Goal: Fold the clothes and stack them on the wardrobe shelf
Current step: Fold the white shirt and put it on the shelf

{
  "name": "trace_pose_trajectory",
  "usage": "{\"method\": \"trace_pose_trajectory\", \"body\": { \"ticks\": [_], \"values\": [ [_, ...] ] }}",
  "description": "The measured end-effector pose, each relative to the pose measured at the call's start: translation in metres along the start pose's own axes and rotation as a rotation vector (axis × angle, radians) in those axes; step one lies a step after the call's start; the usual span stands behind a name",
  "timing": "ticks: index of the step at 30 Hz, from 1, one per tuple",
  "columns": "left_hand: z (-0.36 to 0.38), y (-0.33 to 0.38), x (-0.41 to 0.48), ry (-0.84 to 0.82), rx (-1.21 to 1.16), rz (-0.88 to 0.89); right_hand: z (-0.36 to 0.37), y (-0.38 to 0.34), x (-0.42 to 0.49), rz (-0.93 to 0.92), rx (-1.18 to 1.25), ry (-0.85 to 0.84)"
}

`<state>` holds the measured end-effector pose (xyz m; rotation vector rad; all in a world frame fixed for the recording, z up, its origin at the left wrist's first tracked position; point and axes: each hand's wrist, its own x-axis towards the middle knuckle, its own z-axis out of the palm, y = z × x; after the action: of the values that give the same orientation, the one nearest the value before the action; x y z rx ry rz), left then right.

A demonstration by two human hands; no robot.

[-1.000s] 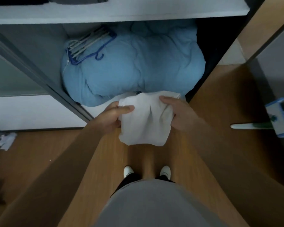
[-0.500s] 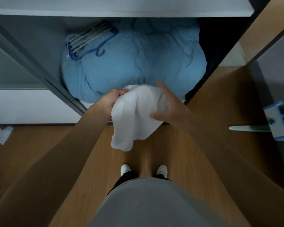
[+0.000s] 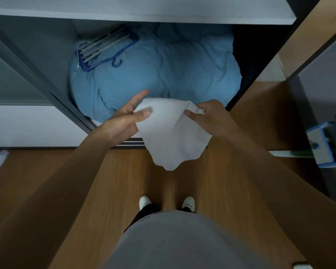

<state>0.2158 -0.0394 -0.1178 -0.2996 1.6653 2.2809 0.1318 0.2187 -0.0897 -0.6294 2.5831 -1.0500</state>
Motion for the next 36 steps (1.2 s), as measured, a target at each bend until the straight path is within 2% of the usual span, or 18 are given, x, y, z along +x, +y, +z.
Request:
{"method": "trace_pose_trajectory", "body": {
  "ticks": [2, 4, 6, 9, 13, 15, 18, 22, 26, 28, 31, 36],
  "values": [
    [0.006, 0.000, -0.001, 0.059, 0.283, 0.048, -0.006, -0.001, 0.002, 0.031, 0.107, -0.070],
    [0.018, 0.003, 0.004, 0.198, 0.477, 0.136, -0.010, -0.002, 0.004, 0.083, 0.186, -0.121],
    [0.023, 0.005, 0.011, 0.307, 0.468, 0.199, -0.015, -0.001, 0.005, 0.150, 0.253, -0.157],
    [0.021, 0.010, 0.013, 0.379, 0.448, 0.195, -0.027, 0.002, 0.004, 0.203, 0.310, -0.247],
    [0.020, 0.013, 0.011, 0.403, 0.345, 0.116, -0.030, 0.003, 0.001, 0.215, 0.216, -0.450],
    [0.020, 0.014, 0.011, 0.436, 0.264, 0.045, -0.025, 0.003, -0.001, 0.216, 0.152, -0.485],
    [0.017, 0.015, 0.010, 0.454, 0.162, -0.082, -0.018, 0.004, -0.003, 0.200, 0.130, -0.416],
    [0.012, 0.016, 0.010, 0.458, 0.162, -0.181, -0.015, 0.003, -0.002, 0.121, 0.085, -0.311],
    [0.004, 0.017, 0.001, 0.306, 0.203, -0.156, -0.016, 0.003, -0.002, -0.024, -0.135, -0.255],
    [-0.002, 0.017, -0.005, 0.188, 0.335, -0.120, -0.018, 0.003, -0.004, -0.020, -0.011, -0.304],
    [-0.003, 0.013, -0.003, 0.108, 0.501, -0.092, -0.021, 0.001, -0.008, 0.116, 0.204, -0.360],
    [-0.001, -0.003, 0.008, 0.279, 0.513, 0.046, -0.023, 0.001, -0.011, 0.145, 0.355, -0.279]
  ]
}}
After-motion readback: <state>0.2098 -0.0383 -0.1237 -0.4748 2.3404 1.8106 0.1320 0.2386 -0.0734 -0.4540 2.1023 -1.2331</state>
